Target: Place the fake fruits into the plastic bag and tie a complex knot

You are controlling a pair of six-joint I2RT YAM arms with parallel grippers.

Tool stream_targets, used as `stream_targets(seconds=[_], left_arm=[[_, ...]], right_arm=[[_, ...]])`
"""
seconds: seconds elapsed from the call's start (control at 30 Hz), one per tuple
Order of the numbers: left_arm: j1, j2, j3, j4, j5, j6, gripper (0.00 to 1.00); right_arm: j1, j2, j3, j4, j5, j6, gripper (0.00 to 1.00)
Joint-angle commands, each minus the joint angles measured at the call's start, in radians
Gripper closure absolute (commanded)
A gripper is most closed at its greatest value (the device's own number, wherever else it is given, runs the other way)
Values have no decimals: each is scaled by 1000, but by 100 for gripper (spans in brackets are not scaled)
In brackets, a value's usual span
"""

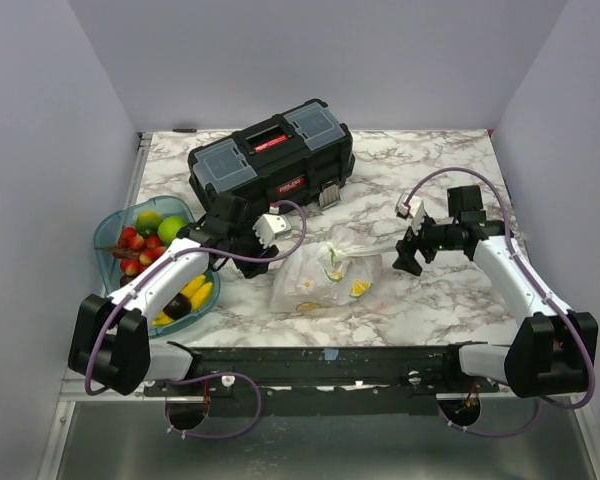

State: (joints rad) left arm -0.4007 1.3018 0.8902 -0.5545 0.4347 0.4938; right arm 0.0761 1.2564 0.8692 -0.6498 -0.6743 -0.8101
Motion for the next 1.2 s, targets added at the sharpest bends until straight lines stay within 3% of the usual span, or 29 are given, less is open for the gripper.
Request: stream_targets(seconds=[0.0, 0.17, 0.43, 0.5, 0.63, 0.67, 0.73, 1.0, 1.17], left_arm=[[-30, 40, 35, -16, -60, 78, 43], [-55, 80, 36, 44, -81, 104, 41], [-71, 193, 80, 96, -75, 88, 49], [-71, 200, 82, 97, -72, 83, 57], [-65, 183, 68, 83, -71, 69, 83], [-58, 175, 64, 75, -71, 64, 88], [-33, 154, 47, 68, -76, 37, 100], [83, -34, -7, 66, -51, -44, 100], [131, -141, -8, 50, -39, -11, 100]], right_arm=[[10, -14, 77, -45, -39, 12, 10], [68, 0, 96, 15, -14, 36, 14], [218, 18, 70, 125, 105, -32, 29], [226, 27, 54, 147, 131, -56, 39], [229, 53, 21, 158, 202, -122, 57], [229, 50, 8, 156, 221, -141, 65], [229, 30, -16, 164, 271, -149, 99], [169, -82, -64, 225, 396, -86, 99], [-58, 3, 38, 192, 355, -139, 99]])
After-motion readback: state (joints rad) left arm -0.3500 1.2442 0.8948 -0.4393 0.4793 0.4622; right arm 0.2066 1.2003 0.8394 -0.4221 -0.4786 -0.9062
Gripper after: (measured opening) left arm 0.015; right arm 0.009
